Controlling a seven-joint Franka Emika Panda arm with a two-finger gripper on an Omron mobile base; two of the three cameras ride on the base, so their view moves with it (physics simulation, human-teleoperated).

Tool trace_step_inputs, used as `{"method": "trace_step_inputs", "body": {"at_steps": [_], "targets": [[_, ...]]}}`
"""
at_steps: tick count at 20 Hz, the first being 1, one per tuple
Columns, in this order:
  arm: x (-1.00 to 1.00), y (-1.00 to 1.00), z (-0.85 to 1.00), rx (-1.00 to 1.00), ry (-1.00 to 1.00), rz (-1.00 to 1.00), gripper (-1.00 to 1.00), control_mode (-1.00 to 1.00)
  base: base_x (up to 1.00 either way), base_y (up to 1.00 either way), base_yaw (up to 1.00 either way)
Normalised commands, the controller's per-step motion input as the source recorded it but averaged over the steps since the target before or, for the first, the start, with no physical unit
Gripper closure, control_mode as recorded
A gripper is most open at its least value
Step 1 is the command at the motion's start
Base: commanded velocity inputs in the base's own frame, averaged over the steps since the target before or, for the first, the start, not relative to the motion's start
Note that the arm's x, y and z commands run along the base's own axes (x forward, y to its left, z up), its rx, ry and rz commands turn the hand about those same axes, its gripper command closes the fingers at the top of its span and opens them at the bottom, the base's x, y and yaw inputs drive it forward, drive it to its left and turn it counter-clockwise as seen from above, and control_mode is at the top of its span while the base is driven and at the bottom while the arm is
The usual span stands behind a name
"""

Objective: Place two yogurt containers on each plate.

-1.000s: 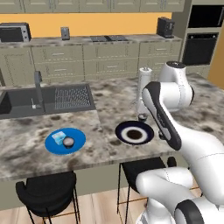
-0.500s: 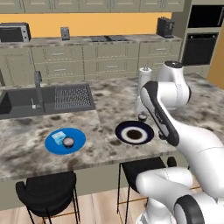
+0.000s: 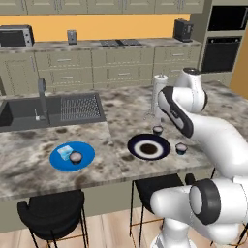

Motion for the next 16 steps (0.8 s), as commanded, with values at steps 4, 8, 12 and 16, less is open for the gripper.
{"method": "trace_step_inputs", "body": {"at_steps": [4,8,12,16], "targets": [[0.27,-0.85,-0.49,0.0,0.0,-0.02,-1.0,-1.0,0.0,0.0,0.0],[0.15,-0.78,-0.54,0.0,0.0,-0.01,-1.0,-1.0,0.0,0.0,0.0],[0.16,-0.45,-0.48,0.0,0.0,-0.02,-1.0,-1.0,0.0,0.0,0.0],[0.07,-0.21,-0.4,0.0,0.02,0.0,-1.0,-1.0,0.0,0.0,0.0]]}}
